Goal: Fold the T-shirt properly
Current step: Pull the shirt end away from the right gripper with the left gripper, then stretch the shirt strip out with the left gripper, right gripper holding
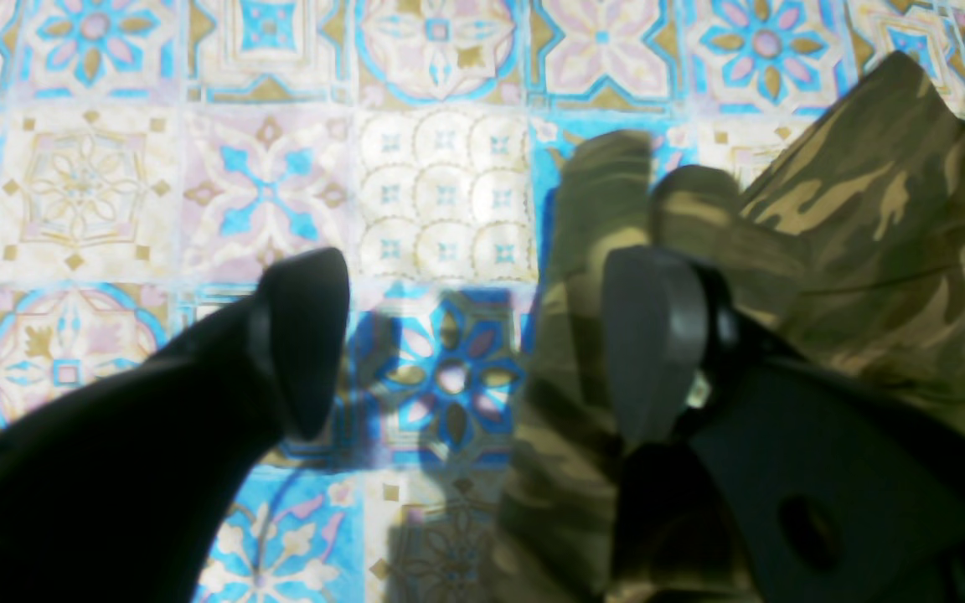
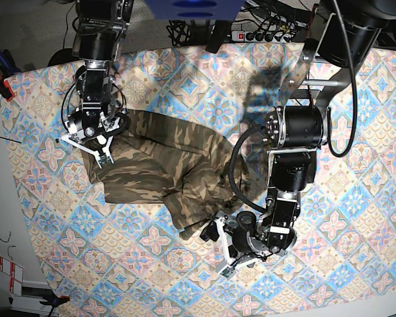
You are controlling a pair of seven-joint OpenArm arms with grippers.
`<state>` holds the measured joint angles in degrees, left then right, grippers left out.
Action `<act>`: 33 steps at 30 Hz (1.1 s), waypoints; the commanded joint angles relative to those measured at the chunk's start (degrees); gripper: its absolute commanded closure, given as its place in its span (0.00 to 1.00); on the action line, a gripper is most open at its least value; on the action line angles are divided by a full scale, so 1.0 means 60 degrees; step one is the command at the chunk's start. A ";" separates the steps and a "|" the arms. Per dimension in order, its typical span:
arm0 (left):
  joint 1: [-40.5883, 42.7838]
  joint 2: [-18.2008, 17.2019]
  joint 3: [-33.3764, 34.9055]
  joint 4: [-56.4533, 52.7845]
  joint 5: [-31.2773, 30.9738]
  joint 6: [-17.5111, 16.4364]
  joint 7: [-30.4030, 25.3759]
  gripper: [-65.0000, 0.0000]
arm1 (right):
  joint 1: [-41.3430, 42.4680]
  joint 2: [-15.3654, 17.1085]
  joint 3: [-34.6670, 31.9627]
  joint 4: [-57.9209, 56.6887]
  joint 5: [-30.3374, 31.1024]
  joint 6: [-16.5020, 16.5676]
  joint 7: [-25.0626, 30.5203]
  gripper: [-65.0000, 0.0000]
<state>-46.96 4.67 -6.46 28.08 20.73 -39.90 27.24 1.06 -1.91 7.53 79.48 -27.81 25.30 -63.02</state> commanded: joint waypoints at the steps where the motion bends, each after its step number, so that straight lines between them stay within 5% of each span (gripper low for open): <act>1: -0.0283 0.0035 0.0029 0.0134 -0.0093 -0.0017 -0.0123 0.28 | -0.0111 -0.0084 -0.0017 -0.0229 0.0452 0.0142 0.0299 0.53; 8: 0.0449 -0.0272 0.0014 0.0134 -0.0093 -0.0017 -0.0387 0.28 | -0.0111 -0.0084 -0.0017 -0.0229 0.0452 0.0142 0.0299 0.53; 16: 0.0625 -0.0858 0.0014 -0.2386 -0.0093 -0.0017 -0.2805 0.28 | -0.0155 0.0033 -0.0032 -0.0229 0.0452 0.0142 0.0299 0.53; 20: 0.0317 -0.0800 -0.0030 -0.3016 -0.0180 -0.0017 -0.3229 0.31 | -0.0155 0.0033 -0.0032 -0.0229 0.0452 0.0142 0.0299 0.53; 29: 0.0288 -0.0243 -0.0059 -0.2459 -0.0180 -0.0017 -0.3171 0.85 | -0.0711 0.0048 -0.0032 -0.0170 0.0452 0.0142 0.0299 0.53; 33: 0.0142 -0.0214 -0.0455 -0.2459 -0.0459 -0.0017 -0.3054 0.92 | -0.0843 0.0048 0.0042 -0.0126 0.0452 0.0142 0.0299 0.53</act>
<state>-43.53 3.18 -8.99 12.34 19.14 -39.44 10.28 -2.02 -1.08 7.64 80.66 -26.94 24.75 -59.05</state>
